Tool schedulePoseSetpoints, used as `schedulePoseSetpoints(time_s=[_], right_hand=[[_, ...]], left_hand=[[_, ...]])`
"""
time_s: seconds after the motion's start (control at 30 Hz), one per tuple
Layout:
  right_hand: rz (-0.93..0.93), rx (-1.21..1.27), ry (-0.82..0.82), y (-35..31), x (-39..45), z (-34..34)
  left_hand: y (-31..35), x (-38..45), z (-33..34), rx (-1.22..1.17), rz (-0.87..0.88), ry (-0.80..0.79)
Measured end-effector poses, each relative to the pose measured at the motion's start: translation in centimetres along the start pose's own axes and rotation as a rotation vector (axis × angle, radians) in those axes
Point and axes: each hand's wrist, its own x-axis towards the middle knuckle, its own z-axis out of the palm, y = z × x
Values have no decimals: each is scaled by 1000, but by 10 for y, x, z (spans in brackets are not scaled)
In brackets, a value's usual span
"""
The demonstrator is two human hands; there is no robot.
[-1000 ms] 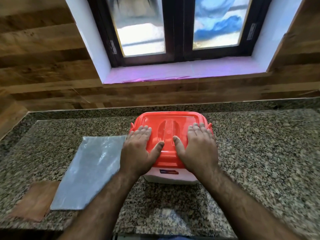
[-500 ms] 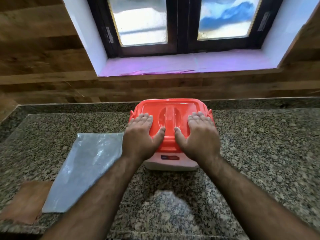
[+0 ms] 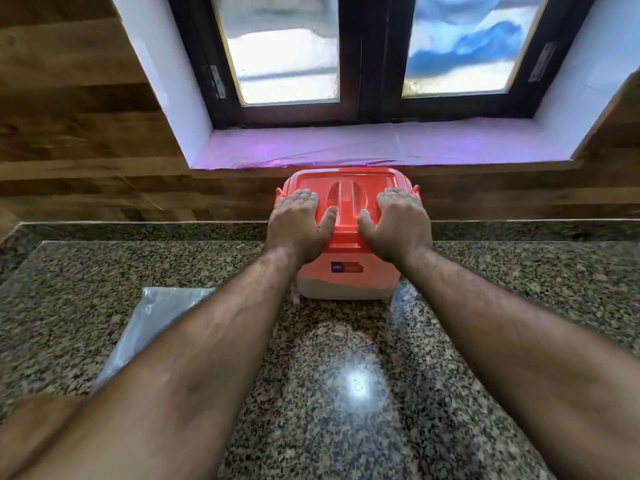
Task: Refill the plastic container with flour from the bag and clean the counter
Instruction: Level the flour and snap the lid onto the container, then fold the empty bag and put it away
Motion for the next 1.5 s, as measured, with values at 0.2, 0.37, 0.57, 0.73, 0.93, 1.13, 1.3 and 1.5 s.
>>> schedulePoseSetpoints(time_s=[0.2, 0.37, 0.57, 0.73, 0.93, 1.13, 1.3, 1.5], right_hand=[[-7, -24, 8, 1, -1, 7], [65, 36, 72, -11, -28, 16], [-300, 184, -1, -71, -110, 72], [-387, 273, -356, -155, -165, 127], [17, 344, -713, -237, -183, 144], [336, 370, -765, -276, -184, 176], [565, 531, -708, -288, -181, 183], [740, 758, -665, -278, -174, 170]], left_hand=[[-2, 2, 3, 2, 10, -20], [-10, -18, 2, -104, -27, -72], [-75, -96, 2, -311, -89, -119], [-187, -162, 1, -322, -430, -201], [-334, -214, -2, 14, -679, -378], [-405, -216, 4, -135, -747, -544], [-445, -203, 8, -468, -779, -516], [-458, -220, 1, -732, -745, -545]])
